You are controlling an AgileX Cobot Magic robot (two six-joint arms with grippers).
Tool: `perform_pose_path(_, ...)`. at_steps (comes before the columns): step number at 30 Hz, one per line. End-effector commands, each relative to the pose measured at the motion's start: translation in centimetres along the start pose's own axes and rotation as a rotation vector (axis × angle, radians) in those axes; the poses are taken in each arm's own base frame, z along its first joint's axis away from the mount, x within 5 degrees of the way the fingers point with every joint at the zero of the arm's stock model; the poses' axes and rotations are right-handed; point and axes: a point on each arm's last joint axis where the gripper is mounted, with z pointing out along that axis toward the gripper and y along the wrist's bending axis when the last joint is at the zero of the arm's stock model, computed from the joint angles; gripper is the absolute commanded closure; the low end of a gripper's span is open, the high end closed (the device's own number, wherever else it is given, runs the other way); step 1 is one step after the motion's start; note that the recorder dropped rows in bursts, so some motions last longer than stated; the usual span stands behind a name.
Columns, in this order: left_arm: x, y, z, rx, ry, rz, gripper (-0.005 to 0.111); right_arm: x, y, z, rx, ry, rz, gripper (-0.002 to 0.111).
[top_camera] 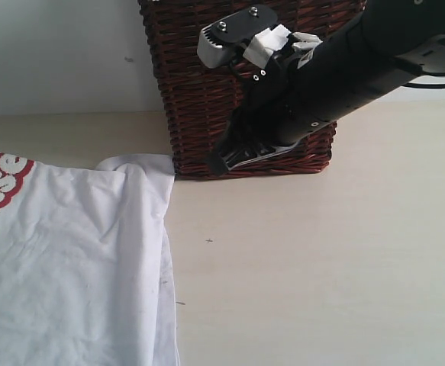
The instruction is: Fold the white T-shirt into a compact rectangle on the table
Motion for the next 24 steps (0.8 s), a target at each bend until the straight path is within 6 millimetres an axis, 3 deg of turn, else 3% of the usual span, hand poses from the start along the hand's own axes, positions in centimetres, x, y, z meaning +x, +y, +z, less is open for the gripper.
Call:
perform_pose_path(1, -1.0, 0.1, -2.6, 0.083, -0.132, -0.045, 0.069, -0.1, -0.1, -0.3, 0.007, -0.014, 0.000, 0.108)
perform_pose_path(4, -0.9, -1.5, -3.7, 0.278, -0.189, 0.065, 0.086, -0.1, -0.1, -0.3, 0.008, -0.015, 0.000, 0.108)
perform_pose_path(7, 0.1, -3.4, -4.1, 0.491, -0.118, 0.237, 0.106, -0.1, -0.1, -0.3, 0.008, -0.015, 0.000, 0.108)
perform_pose_path(9, 0.8, -4.5, -3.8, 0.569, -0.096, 0.300, 0.107, -0.1, -0.1, -0.3, 0.008, -0.015, 0.000, 0.108)
perform_pose_path(13, 2.1, -6.3, -1.8, 0.528, -0.055, 0.360, 0.107, 0.0, -0.1, -0.3, 0.006, -0.013, 0.000, 0.108)
perform_pose_path(18, 0.1, -8.5, 1.5, 0.487, -0.222, 0.329, 0.107, 0.0, -0.1, -0.3, 0.005, -0.011, 0.000, 0.108)
perform_pose_path(24, -2.3, -9.7, 5.5, 0.420, -0.256, 0.283, 0.107, -0.1, -0.1, -0.3, 0.007, -0.014, 0.000, 0.108)
